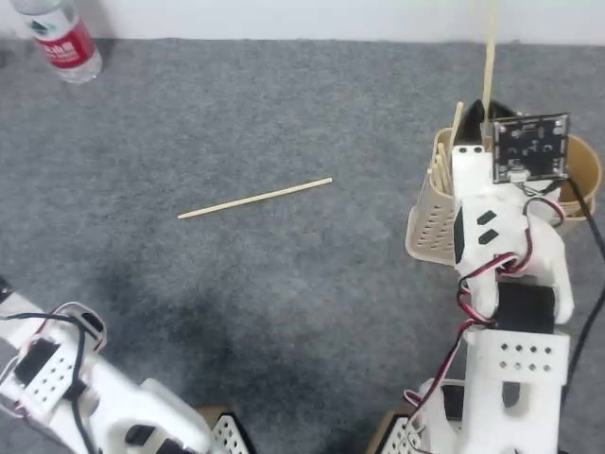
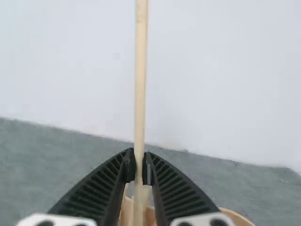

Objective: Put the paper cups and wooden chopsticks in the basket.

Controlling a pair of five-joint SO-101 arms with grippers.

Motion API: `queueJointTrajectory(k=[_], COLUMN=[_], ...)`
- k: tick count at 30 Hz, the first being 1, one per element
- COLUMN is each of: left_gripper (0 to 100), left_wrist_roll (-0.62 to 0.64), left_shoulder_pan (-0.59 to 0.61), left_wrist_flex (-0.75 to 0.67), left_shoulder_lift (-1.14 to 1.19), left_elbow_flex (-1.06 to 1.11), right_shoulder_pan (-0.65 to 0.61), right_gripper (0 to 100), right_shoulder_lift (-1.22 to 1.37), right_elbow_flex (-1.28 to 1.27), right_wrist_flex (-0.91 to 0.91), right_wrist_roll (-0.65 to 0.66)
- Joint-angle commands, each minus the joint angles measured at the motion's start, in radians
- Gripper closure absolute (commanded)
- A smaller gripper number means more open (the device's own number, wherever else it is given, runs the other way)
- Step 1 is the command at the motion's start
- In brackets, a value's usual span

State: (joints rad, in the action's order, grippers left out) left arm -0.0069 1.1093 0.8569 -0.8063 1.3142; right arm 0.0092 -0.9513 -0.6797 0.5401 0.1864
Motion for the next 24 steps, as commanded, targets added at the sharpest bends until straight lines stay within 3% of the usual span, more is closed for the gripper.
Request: queueJointTrajectory(k=[1,10,16,21,24], left_gripper=[80,80,80,80,80], left_wrist_roll=[0.005,0.005,0.005,0.006,0.006], left_shoulder_pan=[-0.009,-0.011,-0.011,-0.031,-0.158], left_wrist_flex=[-0.020,-0.020,-0.020,-0.017,-0.014], left_shoulder_lift=[-0.014,-0.014,-0.014,-0.014,-0.014], left_elbow_flex=[-0.019,-0.019,-0.019,-0.025,-0.076], right_shoulder_pan=[0.015,0.021,0.013,0.016,0.021], right_gripper=[99.1,98.1,72.4,75.7,76.1], right_shoulder_lift=[-0.005,-0.051,-0.139,-0.199,-0.237], right_elbow_flex=[-0.012,-0.209,-0.221,-0.215,-0.149], right_wrist_flex=[-0.064,-0.182,-0.125,-0.114,0.015], right_wrist_roll=[-0.091,-0.152,-0.158,-0.157,-0.157])
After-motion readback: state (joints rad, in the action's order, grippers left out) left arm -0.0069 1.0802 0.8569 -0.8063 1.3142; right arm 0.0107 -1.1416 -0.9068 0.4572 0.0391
